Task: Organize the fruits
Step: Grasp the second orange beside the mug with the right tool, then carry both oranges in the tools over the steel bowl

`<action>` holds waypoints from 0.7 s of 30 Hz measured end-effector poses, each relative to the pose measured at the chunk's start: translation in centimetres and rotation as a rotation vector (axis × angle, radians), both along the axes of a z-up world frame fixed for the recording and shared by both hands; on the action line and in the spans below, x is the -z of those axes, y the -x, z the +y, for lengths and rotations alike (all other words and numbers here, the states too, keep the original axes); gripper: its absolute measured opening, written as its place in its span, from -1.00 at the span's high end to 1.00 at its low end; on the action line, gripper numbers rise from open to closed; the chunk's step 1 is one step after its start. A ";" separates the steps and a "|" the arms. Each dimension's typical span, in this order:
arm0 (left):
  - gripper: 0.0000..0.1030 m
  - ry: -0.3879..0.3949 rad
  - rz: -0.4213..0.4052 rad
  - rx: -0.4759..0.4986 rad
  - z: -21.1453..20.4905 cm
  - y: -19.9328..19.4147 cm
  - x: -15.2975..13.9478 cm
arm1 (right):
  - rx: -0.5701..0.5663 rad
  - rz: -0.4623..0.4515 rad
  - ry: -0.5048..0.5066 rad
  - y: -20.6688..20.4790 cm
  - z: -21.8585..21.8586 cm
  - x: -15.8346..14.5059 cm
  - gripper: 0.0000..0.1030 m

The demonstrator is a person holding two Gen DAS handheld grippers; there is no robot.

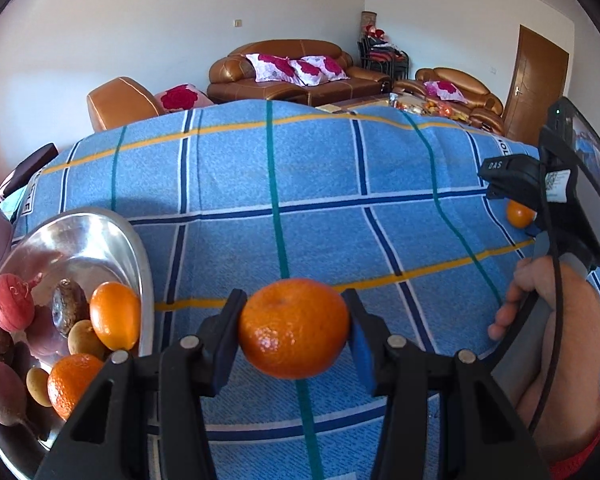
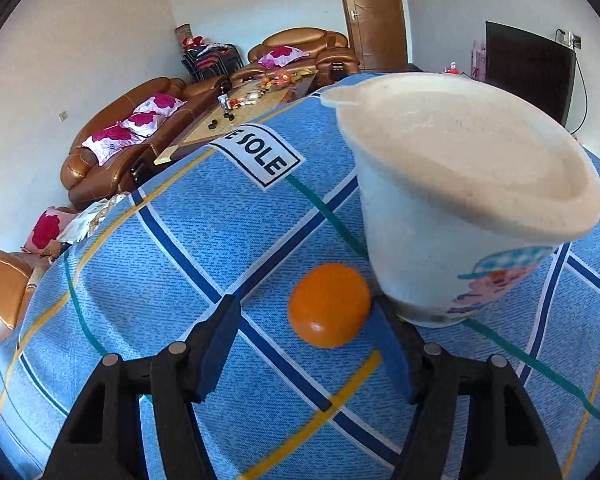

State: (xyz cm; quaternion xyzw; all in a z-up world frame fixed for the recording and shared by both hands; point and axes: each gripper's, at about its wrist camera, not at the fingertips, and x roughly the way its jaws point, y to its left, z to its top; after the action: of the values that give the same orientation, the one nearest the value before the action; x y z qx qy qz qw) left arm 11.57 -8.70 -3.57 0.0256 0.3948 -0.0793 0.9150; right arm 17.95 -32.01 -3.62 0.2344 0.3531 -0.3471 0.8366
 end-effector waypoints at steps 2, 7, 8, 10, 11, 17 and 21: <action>0.02 0.001 0.004 -0.005 -0.1 0.0 0.1 | 0.033 0.012 0.008 0.0 -0.3 -0.1 -0.02; 0.02 -0.004 0.006 0.000 -0.5 -0.3 0.1 | -0.011 0.062 0.044 -0.3 -0.3 -0.5 0.23; 0.02 -0.007 0.004 0.001 -0.6 -0.2 0.1 | -0.033 0.065 0.048 -0.3 -0.1 -0.6 0.23; 0.02 -0.013 0.001 0.004 -0.7 -0.2 0.0 | -0.095 0.072 0.059 0.0 0.4 -0.7 0.24; 0.02 -0.014 0.000 0.004 -0.8 -0.2 0.0 | -0.139 0.070 0.069 0.5 0.7 -0.8 0.24; 0.02 -0.012 -0.017 -0.015 -0.5 -0.3 -0.2 | -0.390 0.022 0.225 5.2 5.1 -2.1 0.24; 0.02 -0.029 -0.065 -0.013 -0.5 0.5 -0.7 | -0.482 -0.045 0.302 9.6 7.8 -2.7 0.23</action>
State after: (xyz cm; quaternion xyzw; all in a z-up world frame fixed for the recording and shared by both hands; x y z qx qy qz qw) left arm 11.07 -9.15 -2.83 0.0389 0.3660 -0.0665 0.9274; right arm 8.34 -24.22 -0.91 0.0242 0.3242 -0.1817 0.9280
